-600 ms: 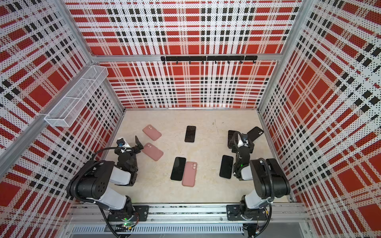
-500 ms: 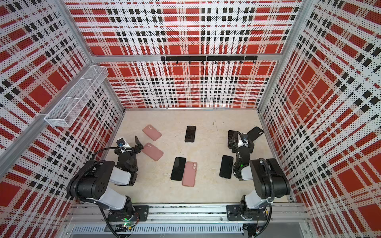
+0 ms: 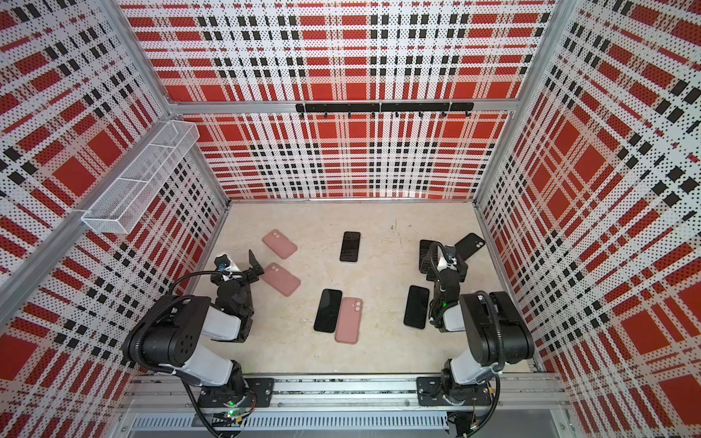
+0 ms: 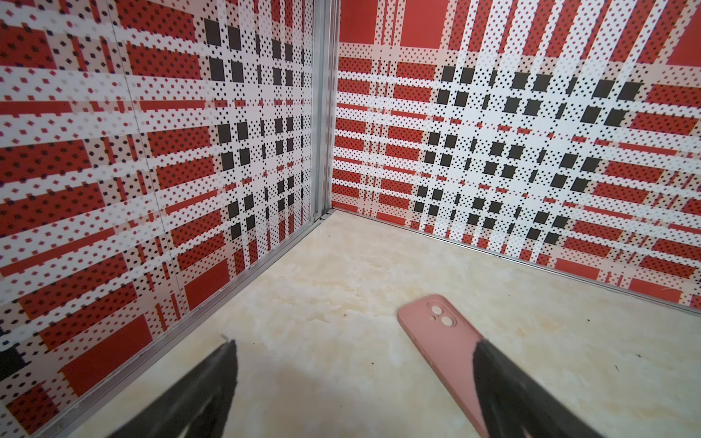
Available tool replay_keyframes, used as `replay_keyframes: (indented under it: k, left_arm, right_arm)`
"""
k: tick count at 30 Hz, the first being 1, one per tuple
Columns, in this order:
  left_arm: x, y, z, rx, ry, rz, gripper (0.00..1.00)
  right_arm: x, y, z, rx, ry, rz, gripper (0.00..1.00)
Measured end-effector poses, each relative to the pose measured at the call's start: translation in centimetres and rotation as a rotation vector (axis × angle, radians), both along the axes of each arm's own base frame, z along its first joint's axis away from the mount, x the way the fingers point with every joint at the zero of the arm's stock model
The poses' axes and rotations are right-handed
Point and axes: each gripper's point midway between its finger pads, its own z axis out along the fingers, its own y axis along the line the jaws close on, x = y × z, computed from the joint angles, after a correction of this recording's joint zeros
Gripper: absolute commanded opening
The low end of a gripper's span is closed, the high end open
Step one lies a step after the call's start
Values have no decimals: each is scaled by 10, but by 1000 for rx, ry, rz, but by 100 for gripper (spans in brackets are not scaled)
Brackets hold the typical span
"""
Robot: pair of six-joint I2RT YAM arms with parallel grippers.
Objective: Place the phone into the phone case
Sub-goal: 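Raise both grippers from the rest pose toward the table, then reach the right gripper to the pink case edge and grasp it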
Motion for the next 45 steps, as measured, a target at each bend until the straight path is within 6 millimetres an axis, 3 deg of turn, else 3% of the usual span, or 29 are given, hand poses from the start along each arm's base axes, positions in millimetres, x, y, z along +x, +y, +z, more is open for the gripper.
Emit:
replay_keyframes:
  k: [11, 13, 18, 22, 25, 28, 30, 33, 37, 41, 45]
  left_arm:
    - [0, 0, 2, 0, -3, 1, 99]
    - [-3, 1, 7, 0, -4, 6, 100]
    - [-3, -2, 51, -12, -72, 46, 98]
    - [20, -30, 107, -42, -72, 34, 98]
    - [37, -54, 149, -73, -39, -21, 98]
    - [46, -76, 171, -85, 35, -90, 99]
    - [50, -87, 170, -78, 110, -137, 99]
    - [59, -100, 152, -54, 243, -194, 99]
    - [69, -107, 105, -35, 420, -245, 98]
    - [73, -95, 65, -50, 549, -253, 98]
    - [69, -80, 48, -69, 597, -236, 98]
  right_arm:
    - [1, -3, -1, 10, 24, -8, 100]
    - [6, -4, 9, 15, 38, -15, 100]
    - [20, -7, 66, 44, -15, -38, 100]
    - [26, 3, 90, 93, 70, -59, 100]
    - [24, 28, 99, 132, 168, -35, 99]
    - [11, 64, 92, 138, 304, 6, 95]
    - [-5, 91, 82, 135, 398, 46, 92]
    - [-36, 136, 57, 135, 555, 129, 83]
    - [-87, 187, 13, 120, 785, 223, 70]
    - [-130, 232, -23, 94, 981, 288, 61]
    - [-159, 267, -51, 90, 1115, 329, 51]
